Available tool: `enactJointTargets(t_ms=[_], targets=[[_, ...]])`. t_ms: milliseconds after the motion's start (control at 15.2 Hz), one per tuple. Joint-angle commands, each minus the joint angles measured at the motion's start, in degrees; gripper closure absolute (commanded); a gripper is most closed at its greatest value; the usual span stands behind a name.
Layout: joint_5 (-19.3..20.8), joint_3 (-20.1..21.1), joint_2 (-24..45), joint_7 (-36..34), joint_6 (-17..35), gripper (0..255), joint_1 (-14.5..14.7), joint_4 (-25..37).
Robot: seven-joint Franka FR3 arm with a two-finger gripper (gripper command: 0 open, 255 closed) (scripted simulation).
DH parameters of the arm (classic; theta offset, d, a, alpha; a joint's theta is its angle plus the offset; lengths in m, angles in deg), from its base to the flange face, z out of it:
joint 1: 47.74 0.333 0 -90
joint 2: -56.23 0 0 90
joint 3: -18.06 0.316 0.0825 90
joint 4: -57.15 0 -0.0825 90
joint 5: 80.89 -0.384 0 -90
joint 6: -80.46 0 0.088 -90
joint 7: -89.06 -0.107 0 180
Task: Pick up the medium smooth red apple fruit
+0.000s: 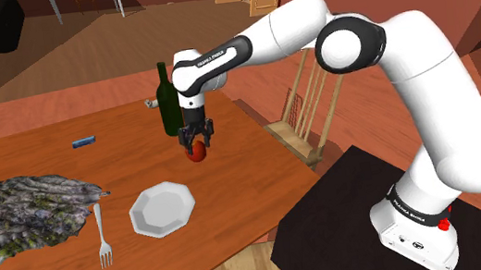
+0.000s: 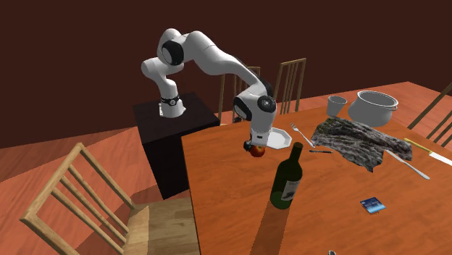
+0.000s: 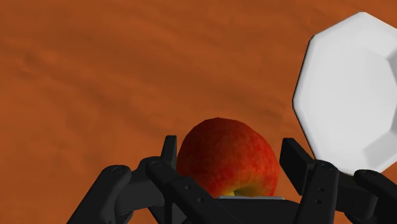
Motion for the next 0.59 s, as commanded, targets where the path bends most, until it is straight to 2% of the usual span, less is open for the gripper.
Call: enactJointTargets(t_ms=[0,528], targets=[[-0.1,0.1,-1.1,-0.2,-0.7,255,0.0,-0.4],[-0.2,0.3,-3.7,-0.9,-3.6,255,-0.2,0.0]])
